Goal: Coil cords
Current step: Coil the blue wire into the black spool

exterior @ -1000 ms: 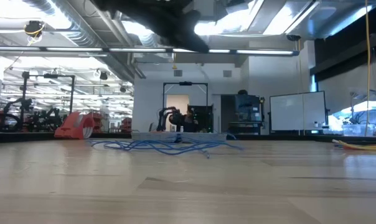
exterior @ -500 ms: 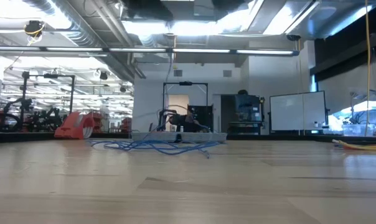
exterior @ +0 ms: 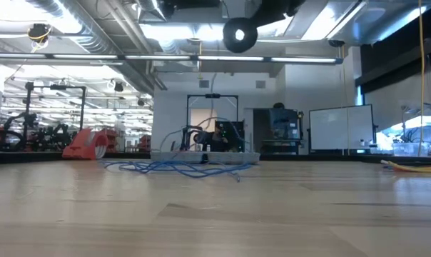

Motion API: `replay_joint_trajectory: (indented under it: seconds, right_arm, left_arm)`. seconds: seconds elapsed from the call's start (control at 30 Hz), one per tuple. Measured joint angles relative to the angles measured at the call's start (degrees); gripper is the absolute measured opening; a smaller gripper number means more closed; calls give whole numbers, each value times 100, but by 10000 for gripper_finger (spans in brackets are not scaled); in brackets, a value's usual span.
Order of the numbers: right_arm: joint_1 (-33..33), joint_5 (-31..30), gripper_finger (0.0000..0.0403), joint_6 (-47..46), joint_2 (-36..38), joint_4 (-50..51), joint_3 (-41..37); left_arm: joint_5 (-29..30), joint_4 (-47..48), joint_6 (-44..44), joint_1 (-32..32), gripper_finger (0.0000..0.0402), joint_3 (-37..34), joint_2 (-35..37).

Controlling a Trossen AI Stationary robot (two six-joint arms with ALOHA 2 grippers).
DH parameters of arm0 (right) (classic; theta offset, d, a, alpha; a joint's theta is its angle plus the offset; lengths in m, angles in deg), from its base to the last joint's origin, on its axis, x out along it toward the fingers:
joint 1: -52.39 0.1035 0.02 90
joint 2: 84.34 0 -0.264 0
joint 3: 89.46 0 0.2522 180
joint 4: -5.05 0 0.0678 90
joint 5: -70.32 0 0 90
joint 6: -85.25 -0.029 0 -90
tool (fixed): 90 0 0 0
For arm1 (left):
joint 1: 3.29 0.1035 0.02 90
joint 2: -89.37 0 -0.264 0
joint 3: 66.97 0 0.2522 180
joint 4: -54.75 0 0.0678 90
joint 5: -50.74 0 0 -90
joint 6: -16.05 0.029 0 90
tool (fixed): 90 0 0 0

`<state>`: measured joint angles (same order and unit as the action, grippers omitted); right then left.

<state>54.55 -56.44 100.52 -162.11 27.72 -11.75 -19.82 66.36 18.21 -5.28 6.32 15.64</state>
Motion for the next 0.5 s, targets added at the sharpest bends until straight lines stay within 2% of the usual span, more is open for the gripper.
replay_joint_trajectory:
  seconds: [0.5]
  right_arm:
    - [-26, 377, 5, 176, -150, -1281, 0]
  left_arm:
    - [26, -1789, 229, -16, 7, -4, -1468]
